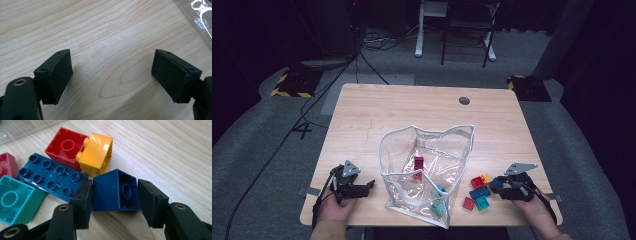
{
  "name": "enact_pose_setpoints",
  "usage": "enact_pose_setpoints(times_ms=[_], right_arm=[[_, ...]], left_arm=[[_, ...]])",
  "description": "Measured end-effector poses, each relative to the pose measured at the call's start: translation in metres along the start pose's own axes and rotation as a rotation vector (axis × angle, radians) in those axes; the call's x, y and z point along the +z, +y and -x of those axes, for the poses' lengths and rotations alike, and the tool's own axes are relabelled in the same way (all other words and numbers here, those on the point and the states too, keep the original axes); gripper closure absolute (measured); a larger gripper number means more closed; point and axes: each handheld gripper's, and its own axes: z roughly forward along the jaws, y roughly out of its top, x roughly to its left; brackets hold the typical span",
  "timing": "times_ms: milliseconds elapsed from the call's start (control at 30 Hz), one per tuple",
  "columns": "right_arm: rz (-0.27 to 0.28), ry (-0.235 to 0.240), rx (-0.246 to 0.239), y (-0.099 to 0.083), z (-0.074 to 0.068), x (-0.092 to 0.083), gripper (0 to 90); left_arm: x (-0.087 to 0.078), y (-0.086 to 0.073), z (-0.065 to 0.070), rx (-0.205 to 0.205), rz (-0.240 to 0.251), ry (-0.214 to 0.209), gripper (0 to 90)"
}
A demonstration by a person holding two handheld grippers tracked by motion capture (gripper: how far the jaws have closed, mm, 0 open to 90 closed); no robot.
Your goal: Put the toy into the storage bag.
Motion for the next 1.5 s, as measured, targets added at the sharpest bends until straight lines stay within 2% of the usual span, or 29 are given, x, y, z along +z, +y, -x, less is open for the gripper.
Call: enact_pose_setpoints(times_ms=[167,267,500,733,1200,1500], right_arm=[[0.008,0.004,0.01,0.001,0.002,-0.004,48.1],[0.024,0.016,0.019,0.004,0.003,-0.011,48.1],[0.051,0.024,0.007,0.015,0.0,-0.03,48.2],[0.082,0.028,-0.008,0.033,0.0,-0.055,48.2],[0.149,0.038,-0.008,0.063,0.001,-0.1,48.2],[0.186,0.06,-0.031,0.092,-0.004,-0.126,48.3]], left_arm=[[0.0,0.0,0.0,0.004,-0.001,0.001,17.5],[0.0,0.0,0.0,0.004,0.0,0.001,17.5],[0.0,0.0,0.0,0.004,0.0,0.001,17.5],[0.0,0.0,0.0,0.002,-0.001,0.0,17.5],[0.0,0.0,0.0,0.003,-0.002,-0.001,17.5],[0.0,0.0,0.0,0.003,-0.001,-0.001,17.5]])
